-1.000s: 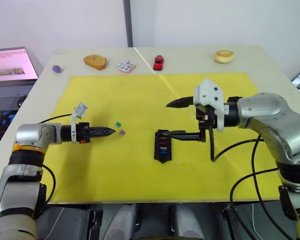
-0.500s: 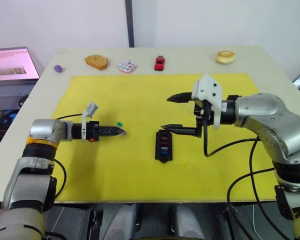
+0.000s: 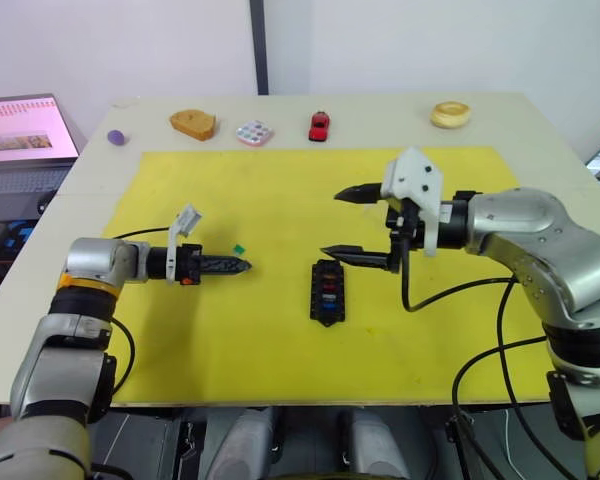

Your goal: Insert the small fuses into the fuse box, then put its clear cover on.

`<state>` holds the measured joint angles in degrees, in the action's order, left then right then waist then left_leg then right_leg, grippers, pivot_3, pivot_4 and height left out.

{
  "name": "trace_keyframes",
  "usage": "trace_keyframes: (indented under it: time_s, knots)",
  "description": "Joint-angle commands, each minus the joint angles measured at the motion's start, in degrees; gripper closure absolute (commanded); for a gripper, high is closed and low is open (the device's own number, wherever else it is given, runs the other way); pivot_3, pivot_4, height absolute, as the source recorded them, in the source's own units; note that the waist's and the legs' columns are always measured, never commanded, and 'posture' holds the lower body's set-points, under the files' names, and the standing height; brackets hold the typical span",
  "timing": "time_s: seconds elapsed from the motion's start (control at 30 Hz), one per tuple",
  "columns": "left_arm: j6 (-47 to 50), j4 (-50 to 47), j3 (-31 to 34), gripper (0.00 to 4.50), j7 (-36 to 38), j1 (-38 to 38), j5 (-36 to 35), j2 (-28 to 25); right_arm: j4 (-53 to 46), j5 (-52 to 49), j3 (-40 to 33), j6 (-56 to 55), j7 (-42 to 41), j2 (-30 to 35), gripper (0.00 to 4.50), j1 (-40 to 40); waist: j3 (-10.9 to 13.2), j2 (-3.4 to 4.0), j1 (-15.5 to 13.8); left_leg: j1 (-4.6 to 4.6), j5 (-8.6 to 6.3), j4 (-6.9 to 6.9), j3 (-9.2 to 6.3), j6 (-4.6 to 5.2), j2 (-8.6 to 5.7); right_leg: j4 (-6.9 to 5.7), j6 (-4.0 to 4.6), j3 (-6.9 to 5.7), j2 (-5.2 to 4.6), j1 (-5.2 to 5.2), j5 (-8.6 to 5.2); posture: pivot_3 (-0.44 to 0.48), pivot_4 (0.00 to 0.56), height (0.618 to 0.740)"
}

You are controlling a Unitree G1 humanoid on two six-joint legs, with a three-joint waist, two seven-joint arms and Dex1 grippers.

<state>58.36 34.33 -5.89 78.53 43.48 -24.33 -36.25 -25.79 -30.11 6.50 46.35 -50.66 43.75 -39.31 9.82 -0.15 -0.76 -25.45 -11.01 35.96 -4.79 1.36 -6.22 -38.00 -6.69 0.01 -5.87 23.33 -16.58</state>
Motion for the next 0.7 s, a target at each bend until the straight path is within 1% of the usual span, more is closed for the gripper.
trace_keyframes:
  time_s: [0.03, 0.17, 0.47, 0.6, 0.63, 0.67, 0.7]
  knots:
    - [0.0, 0.81, -1.96, 3.15, 0.26, -1.33, 0.71, 1.02, -1.82, 0.06, 0.0, -0.71, -0.23, -0.14, 0.0, -0.59, 0.0, 0.0, 0.04, 0.0, 0.0, 0.0, 0.0, 0.0, 0.0, 0.0, 0.0, 0.0, 0.0, -0.01, 0.0, 0.0, 0.15, 0.74]
    - [-0.5, 1.97, -0.59, 3.15, -0.79, -1.49, 0.66, 1.41, -1.72, 0.23, 0.17, -0.96, -0.65, 0.0, 0.0, -0.57, 0.0, 0.0, 0.05, 0.0, 0.0, -0.01, 0.0, 0.01, 0.0, 0.0, 0.0, 0.01, 0.0, -0.03, 0.0, 0.0, 0.15, 0.74]
    - [-2.06, 3.43, -0.42, 3.15, -0.8, -1.84, 1.17, 0.76, -1.18, 0.91, 1.07, -1.81, -1.35, 0.08, 0.0, -0.74, 0.0, 0.0, 0.08, 0.01, -0.01, -0.01, 0.0, 0.01, 0.01, 0.0, 0.0, 0.01, 0.0, -0.01, 0.0, 0.0, 0.15, 0.74]
    - [-1.85, 4.57, 0.71, 3.15, -1.32, -1.67, 0.76, 0.73, -1.08, 1.13, 1.28, -2.02, -1.69, 0.12, 0.0, -0.76, 0.0, 0.0, 0.12, 0.01, 0.0, -0.01, 0.0, 0.01, 0.01, 0.0, 0.0, 0.0, 0.01, 0.0, 0.0, 0.0, 0.15, 0.74]
    - [-1.91, 4.97, 0.98, 3.7, -1.49, -1.57, 0.74, 0.74, -1.07, 1.14, 1.35, -2.03, -1.78, 0.15, 0.0, -0.78, 0.0, 0.0, 0.15, 0.01, 0.0, -0.01, 0.0, 0.01, 0.02, 0.0, 0.0, 0.0, 0.01, 0.0, 0.0, 0.0, 0.15, 0.74]
    - [-1.94, 5.41, 1.26, 3.98, -1.57, -1.5, 0.66, 0.78, -1.07, 1.13, 1.41, -2.03, -1.87, 0.17, 0.0, -0.8, 0.0, 0.0, 0.19, 0.01, 0.0, -0.01, 0.0, 0.01, 0.02, 0.0, 0.0, 0.0, 0.01, 0.0, 0.0, 0.0, 0.15, 0.74]
    - [-1.91, 5.79, 1.56, 3.98, -1.67, -1.43, 0.55, 0.84, -1.07, 1.08, 1.43, -2.02, -1.92, 0.16, 0.0, -0.82, 0.0, 0.0, 0.21, 0.01, -0.01, -0.02, 0.0, 0.01, 0.02, 0.0, 0.0, 0.01, 0.01, 0.0, 0.0, 0.0, 0.15, 0.74]
